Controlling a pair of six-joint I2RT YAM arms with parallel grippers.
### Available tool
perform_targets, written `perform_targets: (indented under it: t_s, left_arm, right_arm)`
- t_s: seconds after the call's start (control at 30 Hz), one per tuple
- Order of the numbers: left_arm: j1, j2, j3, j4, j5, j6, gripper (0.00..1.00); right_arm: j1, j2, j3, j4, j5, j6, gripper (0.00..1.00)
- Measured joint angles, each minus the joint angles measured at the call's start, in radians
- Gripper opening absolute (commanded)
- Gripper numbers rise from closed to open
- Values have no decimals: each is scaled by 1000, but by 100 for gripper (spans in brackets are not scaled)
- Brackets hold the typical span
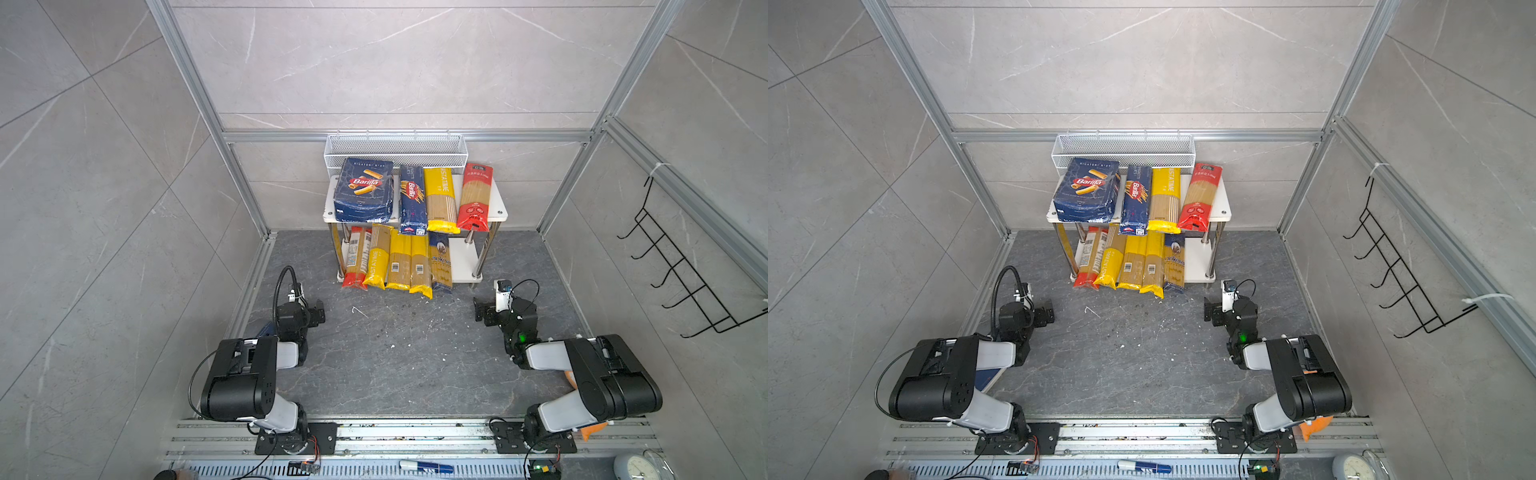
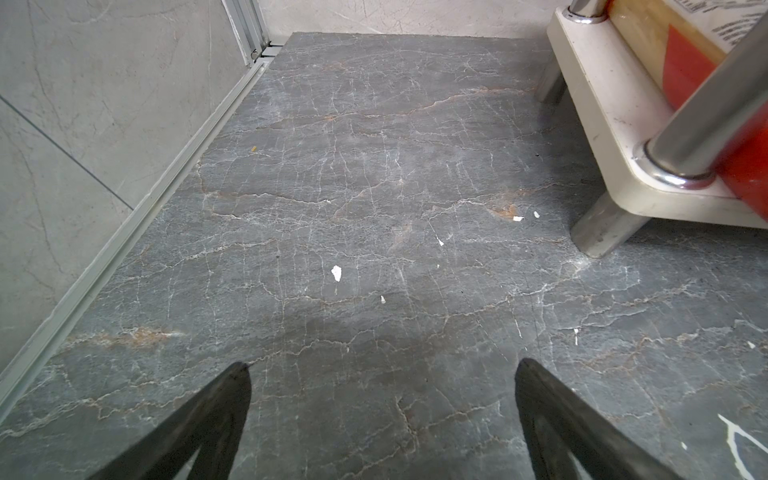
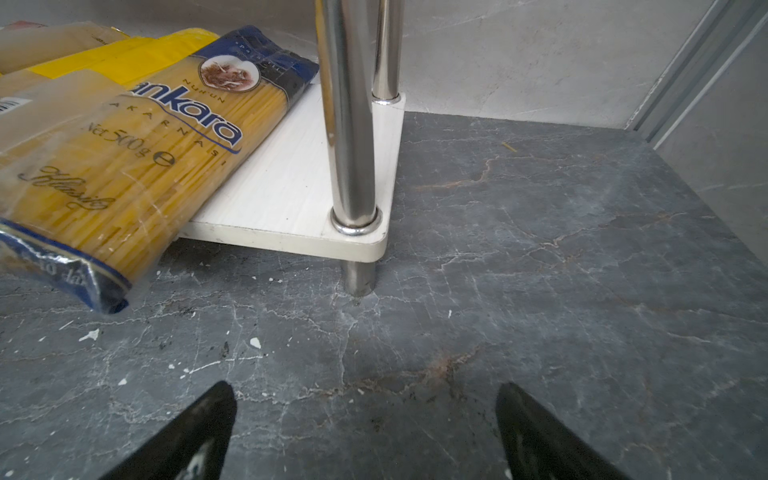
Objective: Place and organize the pasta boxes and bags onto the shelf
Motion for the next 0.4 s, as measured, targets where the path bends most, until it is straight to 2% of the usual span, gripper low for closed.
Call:
perform_targets:
  t_s: [0.4]
  left_arm:
    - [0, 0, 0, 0, 0, 0, 100]
  right_arm:
    - [-6, 0, 5, -8, 6, 2, 99]
